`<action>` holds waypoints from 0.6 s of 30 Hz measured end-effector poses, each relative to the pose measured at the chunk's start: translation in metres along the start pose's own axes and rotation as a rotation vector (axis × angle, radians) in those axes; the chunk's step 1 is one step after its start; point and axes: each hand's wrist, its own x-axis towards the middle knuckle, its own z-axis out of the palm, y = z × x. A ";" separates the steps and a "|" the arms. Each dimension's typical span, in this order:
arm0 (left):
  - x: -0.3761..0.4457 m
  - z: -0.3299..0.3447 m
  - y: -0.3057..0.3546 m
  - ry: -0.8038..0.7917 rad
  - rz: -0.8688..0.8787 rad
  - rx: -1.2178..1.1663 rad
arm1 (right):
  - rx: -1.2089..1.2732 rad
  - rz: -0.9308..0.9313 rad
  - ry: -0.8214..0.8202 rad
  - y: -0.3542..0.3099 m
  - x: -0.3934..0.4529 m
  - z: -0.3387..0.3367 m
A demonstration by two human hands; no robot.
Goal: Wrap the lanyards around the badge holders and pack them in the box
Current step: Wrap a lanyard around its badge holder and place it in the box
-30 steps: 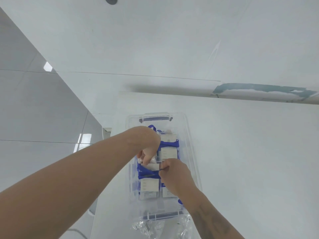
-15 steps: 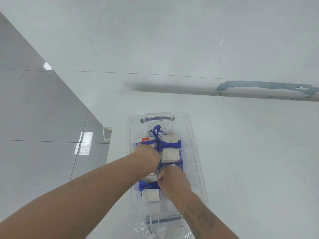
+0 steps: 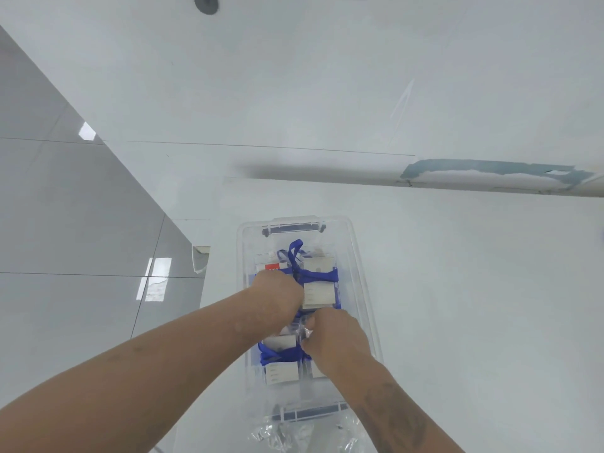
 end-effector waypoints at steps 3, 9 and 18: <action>-0.011 -0.009 -0.005 0.044 -0.022 -0.049 | 0.040 -0.031 0.069 -0.003 -0.015 -0.017; -0.039 -0.035 -0.033 0.375 -0.176 -0.339 | 0.232 -0.124 0.411 0.005 -0.058 -0.062; -0.063 -0.015 -0.016 1.286 -0.247 -0.557 | 0.081 -0.342 0.979 0.048 -0.042 -0.093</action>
